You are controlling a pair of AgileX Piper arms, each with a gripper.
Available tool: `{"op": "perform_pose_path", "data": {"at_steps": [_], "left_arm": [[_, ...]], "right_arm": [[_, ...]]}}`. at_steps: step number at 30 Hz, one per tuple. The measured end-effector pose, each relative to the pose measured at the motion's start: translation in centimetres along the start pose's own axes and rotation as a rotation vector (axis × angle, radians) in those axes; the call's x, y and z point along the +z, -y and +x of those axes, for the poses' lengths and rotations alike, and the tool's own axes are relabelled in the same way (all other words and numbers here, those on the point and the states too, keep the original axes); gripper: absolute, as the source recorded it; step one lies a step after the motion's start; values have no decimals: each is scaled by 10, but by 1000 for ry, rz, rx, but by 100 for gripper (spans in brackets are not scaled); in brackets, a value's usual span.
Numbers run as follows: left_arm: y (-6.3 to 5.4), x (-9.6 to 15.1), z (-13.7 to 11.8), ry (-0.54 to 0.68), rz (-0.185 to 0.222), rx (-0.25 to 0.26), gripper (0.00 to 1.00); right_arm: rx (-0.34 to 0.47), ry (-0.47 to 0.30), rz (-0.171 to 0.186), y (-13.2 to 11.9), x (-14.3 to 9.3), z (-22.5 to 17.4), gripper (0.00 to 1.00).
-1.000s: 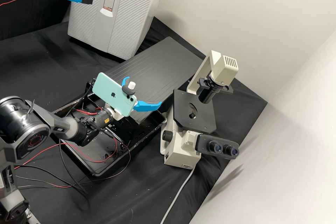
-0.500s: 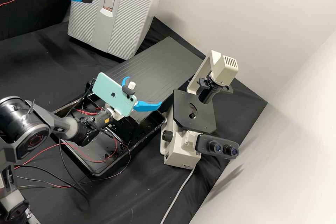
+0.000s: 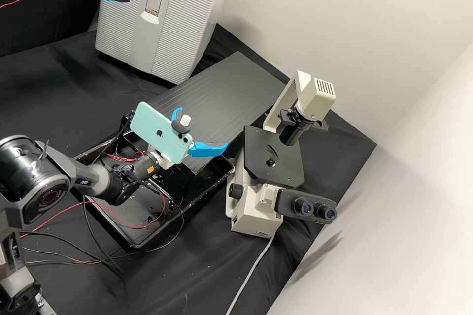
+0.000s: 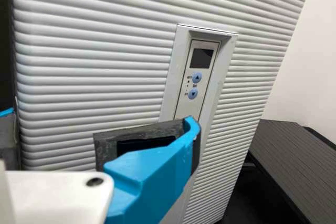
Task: Open the incubator door
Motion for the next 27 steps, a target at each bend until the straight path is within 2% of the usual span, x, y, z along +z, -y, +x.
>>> {"op": "perform_pose_path", "data": {"at_steps": [27], "left_arm": [[-1,-3,-1,-50,-10,-8,0]], "right_arm": [[0,0,0,0,0,0,100]]}}
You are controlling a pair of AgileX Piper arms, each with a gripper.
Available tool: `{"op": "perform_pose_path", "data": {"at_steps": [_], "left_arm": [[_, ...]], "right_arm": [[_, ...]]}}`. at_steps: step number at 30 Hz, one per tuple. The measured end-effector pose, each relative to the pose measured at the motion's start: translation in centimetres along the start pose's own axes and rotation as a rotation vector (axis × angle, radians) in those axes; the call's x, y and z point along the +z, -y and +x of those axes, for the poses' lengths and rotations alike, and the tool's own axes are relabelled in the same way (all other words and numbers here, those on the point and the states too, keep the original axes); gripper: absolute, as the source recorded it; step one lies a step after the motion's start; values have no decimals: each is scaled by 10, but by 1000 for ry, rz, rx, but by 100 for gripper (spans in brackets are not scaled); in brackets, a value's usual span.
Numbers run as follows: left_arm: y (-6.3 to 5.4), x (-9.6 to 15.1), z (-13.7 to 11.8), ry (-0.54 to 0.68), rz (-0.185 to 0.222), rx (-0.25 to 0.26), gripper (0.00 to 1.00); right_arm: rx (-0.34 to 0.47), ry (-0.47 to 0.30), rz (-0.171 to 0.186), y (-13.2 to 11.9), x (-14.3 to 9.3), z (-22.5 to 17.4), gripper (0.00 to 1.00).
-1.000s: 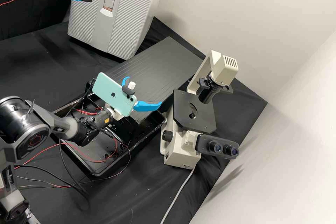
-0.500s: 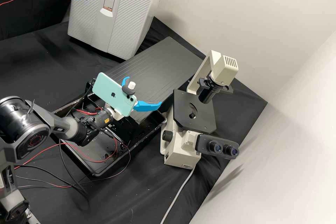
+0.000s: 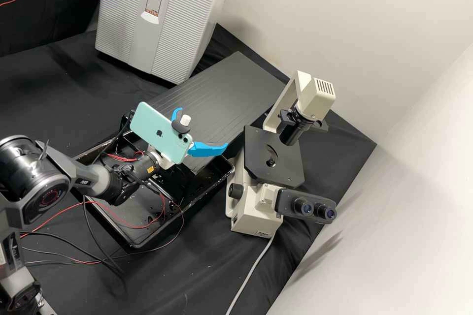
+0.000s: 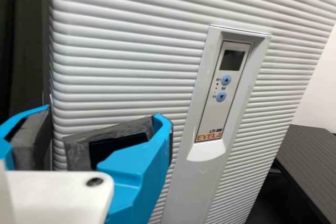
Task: Open the incubator door
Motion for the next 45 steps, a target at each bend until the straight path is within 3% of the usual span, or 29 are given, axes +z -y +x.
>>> {"op": "perform_pose_path", "data": {"at_steps": [28,37,45], "left_arm": [[-2,0,-14,-27,-6,-5,0],[-9,21,-21,147,1,55,0],[-7,20,-21,150,-1,51,0]], "right_arm": [[0,0,0,0,0,0,100],[0,0,0,0,0,0,100],[0,0,0,0,0,0,100]]}}
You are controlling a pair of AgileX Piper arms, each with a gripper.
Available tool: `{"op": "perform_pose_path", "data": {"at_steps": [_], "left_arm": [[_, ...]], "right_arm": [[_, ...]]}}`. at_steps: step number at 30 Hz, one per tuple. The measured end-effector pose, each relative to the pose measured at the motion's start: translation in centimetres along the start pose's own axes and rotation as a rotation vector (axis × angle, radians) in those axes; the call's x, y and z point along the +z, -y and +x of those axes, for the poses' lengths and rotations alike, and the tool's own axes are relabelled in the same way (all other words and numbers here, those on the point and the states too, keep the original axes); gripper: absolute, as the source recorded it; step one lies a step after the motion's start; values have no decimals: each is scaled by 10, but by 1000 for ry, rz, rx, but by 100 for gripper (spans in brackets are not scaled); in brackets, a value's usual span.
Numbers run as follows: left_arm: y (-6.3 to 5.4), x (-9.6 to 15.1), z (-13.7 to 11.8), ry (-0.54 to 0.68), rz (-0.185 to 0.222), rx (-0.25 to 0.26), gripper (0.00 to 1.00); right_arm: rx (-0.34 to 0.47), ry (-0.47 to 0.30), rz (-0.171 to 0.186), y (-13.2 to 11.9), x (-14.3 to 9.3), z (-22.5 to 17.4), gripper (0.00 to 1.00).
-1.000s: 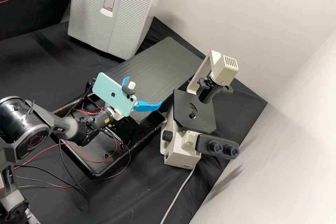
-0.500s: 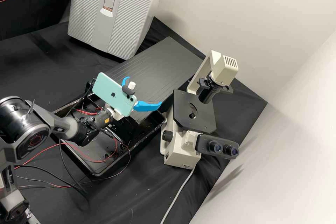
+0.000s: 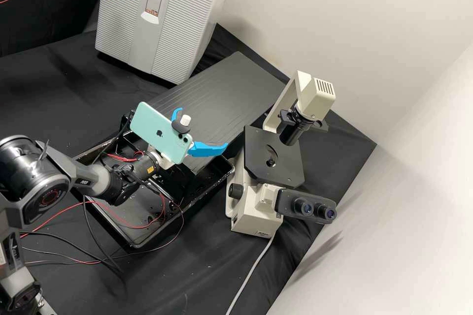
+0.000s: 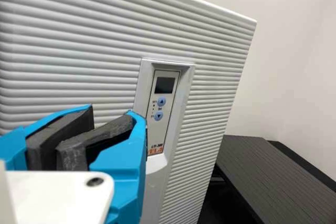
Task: Open the incubator door
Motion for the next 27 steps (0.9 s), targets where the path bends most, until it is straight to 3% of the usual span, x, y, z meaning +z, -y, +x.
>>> {"op": "perform_pose_path", "data": {"at_steps": [1,2,9,20,27], "left_arm": [[1,0,0,-1,-3,-1,0],[1,-1,0,-9,-5,-4,100],[8,-14,2,-117,-20,-31,100],[25,-28,10,-161,-12,-79,100],[20,-28,13,-170,13,-76,100]], "right_arm": [[0,0,0,0,0,0,100],[0,0,0,0,0,0,100],[0,0,0,0,0,0,100],[0,0,0,0,0,0,100],[0,0,0,0,0,0,100]]}}
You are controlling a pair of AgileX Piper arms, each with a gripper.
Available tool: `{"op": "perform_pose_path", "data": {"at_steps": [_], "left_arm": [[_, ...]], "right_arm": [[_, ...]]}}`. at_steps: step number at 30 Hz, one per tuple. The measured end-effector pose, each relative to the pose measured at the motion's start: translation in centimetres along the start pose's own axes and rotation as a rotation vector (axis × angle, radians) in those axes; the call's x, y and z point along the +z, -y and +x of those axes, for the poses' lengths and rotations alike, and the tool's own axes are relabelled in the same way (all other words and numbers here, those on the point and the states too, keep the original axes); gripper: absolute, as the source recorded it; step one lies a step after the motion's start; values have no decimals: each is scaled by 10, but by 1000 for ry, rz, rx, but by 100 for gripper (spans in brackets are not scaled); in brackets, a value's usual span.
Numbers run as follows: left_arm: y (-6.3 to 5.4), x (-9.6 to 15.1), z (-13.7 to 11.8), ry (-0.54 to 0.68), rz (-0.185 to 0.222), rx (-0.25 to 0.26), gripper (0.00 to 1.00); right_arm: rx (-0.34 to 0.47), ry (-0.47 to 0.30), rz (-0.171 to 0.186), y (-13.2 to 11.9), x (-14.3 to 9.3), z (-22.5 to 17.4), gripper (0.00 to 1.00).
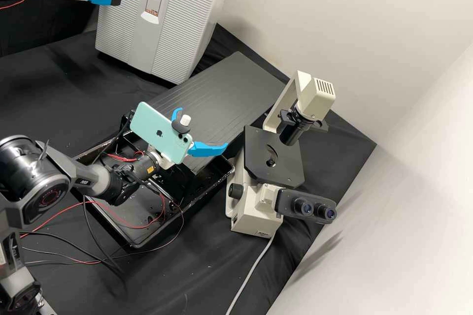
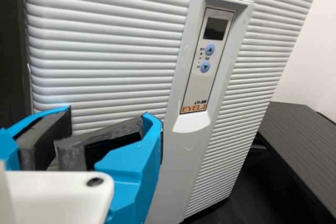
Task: Open the incubator door
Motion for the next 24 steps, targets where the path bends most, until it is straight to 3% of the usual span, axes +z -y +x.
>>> {"op": "perform_pose_path", "data": {"at_steps": [11,19,24], "left_arm": [[1,-6,-3,-12,-3,-2,100],[4,-15,-26,-49,-58,-4,100],[14,-16,-37,-63,-74,-28,100]], "right_arm": [[0,0,0,0,0,0,100],[0,0,0,0,0,0,100],[0,0,0,0,0,0,100]]}}
